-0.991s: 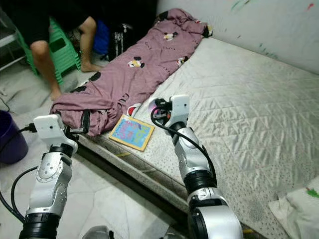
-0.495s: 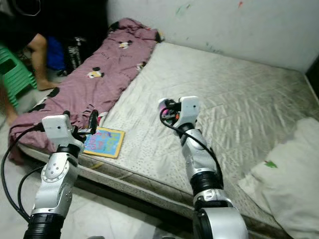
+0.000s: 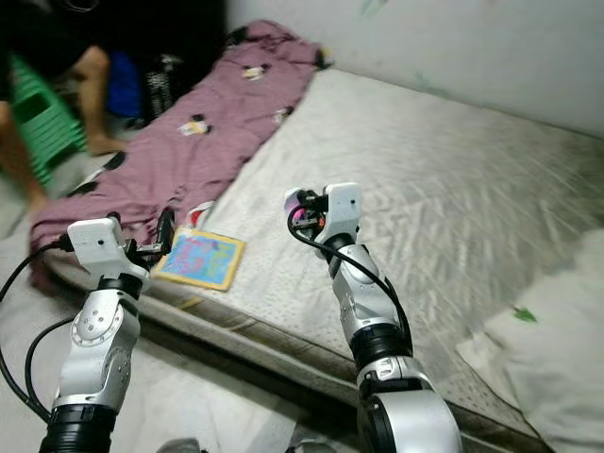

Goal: Clean up the room

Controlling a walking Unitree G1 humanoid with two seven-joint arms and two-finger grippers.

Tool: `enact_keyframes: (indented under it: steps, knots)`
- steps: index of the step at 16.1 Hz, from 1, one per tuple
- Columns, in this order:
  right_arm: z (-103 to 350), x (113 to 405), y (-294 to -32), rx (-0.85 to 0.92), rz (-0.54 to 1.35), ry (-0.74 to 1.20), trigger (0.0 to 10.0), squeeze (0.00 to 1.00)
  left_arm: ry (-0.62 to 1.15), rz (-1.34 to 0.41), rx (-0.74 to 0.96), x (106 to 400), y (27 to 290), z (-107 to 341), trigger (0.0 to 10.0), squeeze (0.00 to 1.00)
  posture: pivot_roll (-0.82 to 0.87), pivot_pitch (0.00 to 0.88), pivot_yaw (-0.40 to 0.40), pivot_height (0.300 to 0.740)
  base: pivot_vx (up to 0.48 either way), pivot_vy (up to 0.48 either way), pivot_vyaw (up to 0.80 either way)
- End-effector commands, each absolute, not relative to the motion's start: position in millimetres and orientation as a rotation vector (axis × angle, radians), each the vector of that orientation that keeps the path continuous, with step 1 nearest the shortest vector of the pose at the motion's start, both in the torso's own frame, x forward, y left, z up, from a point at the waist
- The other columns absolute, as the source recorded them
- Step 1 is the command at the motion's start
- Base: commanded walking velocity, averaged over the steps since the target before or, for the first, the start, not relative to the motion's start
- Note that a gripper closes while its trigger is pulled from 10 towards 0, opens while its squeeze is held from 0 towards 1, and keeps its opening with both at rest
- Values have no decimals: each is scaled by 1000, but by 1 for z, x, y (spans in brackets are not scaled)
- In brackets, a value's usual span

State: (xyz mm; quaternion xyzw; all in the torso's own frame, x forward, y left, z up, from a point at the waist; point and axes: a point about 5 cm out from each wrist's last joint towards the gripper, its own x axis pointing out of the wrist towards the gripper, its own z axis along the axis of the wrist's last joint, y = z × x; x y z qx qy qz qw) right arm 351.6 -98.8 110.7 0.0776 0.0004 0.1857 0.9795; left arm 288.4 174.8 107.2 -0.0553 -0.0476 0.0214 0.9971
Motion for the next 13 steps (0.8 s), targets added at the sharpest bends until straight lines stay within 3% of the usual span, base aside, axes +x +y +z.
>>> enact_keyframes:
  steps: [1, 6, 13]
  knots:
    - [112, 353, -104, 150, 361, -3, 10000, 0, -109, 25, -112, 289, 172, 110, 10000, 0, 67, 0, -44, 740, 319, 0, -800]
    - [112, 353, -104, 147, 364, -6, 10000, 0, -108, 24, -110, 290, 172, 110, 10000, 0, 68, 0, -45, 740, 300, 0, -201]
    - [112, 353, -105, 139, 365, -3, 10000, 0, -84, 44, -119, 290, 173, 106, 10000, 0, 68, 0, -47, 740, 0, 0, 0]
